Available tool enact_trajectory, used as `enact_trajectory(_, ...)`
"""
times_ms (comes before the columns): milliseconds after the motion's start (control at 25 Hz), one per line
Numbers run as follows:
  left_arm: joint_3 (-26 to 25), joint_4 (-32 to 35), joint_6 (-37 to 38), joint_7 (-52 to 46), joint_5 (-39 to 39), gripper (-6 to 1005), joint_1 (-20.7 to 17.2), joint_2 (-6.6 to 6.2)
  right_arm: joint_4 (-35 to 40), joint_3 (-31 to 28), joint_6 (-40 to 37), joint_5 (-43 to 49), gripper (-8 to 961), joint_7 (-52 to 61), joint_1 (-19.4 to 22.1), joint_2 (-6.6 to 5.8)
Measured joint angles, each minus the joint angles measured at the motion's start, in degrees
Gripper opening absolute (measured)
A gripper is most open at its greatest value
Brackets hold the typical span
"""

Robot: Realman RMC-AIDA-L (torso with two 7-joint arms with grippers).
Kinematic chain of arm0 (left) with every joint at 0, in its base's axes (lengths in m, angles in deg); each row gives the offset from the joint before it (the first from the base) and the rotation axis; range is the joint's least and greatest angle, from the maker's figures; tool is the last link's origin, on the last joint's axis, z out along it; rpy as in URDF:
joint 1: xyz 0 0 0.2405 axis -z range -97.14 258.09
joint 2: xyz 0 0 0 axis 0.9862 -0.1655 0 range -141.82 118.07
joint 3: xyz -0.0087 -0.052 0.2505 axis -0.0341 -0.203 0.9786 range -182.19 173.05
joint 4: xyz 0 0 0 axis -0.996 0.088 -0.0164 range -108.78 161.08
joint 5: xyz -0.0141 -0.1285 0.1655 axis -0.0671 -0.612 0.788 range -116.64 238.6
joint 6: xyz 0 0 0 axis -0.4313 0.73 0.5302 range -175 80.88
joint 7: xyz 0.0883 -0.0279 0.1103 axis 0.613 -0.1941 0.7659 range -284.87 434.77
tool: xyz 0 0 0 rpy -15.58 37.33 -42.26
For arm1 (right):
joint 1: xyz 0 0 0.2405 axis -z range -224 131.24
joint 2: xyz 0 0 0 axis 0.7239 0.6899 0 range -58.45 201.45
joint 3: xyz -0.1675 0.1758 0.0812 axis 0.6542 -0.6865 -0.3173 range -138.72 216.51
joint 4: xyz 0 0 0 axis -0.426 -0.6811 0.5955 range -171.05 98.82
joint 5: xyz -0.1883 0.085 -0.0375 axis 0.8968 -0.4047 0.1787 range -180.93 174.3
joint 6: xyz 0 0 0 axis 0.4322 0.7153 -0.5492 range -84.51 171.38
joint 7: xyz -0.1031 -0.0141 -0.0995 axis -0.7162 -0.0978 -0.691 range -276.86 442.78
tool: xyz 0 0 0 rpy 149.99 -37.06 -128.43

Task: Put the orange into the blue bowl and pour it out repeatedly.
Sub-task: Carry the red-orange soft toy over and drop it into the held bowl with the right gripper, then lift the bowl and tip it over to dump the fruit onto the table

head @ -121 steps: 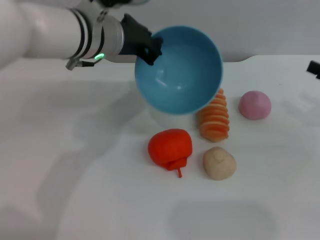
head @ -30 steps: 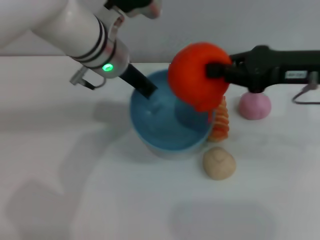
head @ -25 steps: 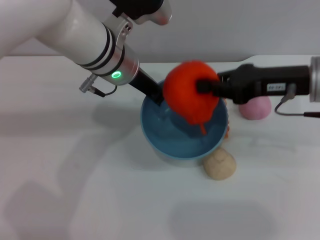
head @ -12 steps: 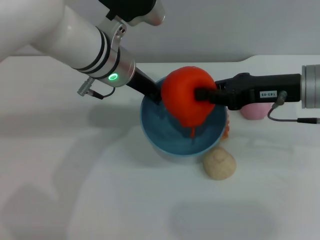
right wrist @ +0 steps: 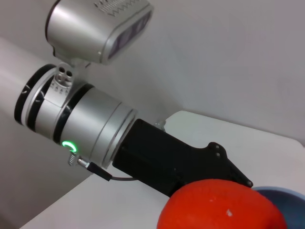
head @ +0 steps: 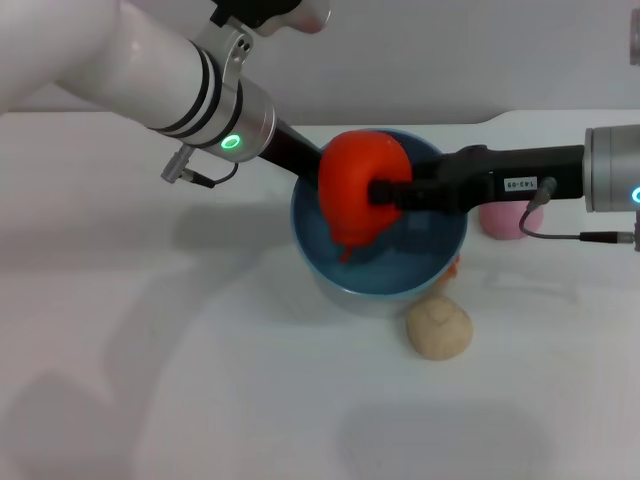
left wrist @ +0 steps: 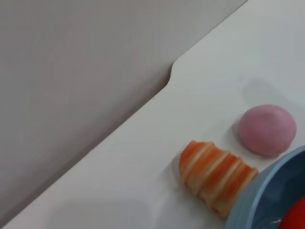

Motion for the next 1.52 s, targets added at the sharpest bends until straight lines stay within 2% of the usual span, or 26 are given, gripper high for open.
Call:
enact_trajectory(240,0.34,-0.37,-1.52,0.0,-0.41,-1,-0.26,0.0,0.43,-0.48,0.1,0.06,477,-0.08,0.14,-0.04)
enact_trajectory(640,0.39,-0.83,-1.53,0.0,-0.49,0,-1.51,0.0,0.65,-0.59,1.03,0.02,524,-0.12,0.25,-0.16)
enact_trajectory(800,0.22,-0.84,-1.52,0.0,-0.26,-1,-1.27,-0.07,0.97,0.54,-0.65,0.14,543,0.38,0.28,-0.47)
enact_trajectory(1120,-0.78,-1.11,-1.91,0.08,0.98,-1,-0.97,-0.24,4.95,0.68,-3.56,-0.36,581,1.18,2.43,-0.18)
enact_trajectory(1200,-1.31,-1.62,-1.95,0.36,1.15,-1,-0.99,-0.29,7.32,0.36,-4.07,-0.53,778,2.42,3.53,-0.17)
enact_trajectory(1520,-2.36,-2.29,-2.21,0.66,1.79,0,-0.96,-0.35,8.76,-1.35,-4.29,-1.42,777,2.52,4.57,-0.09)
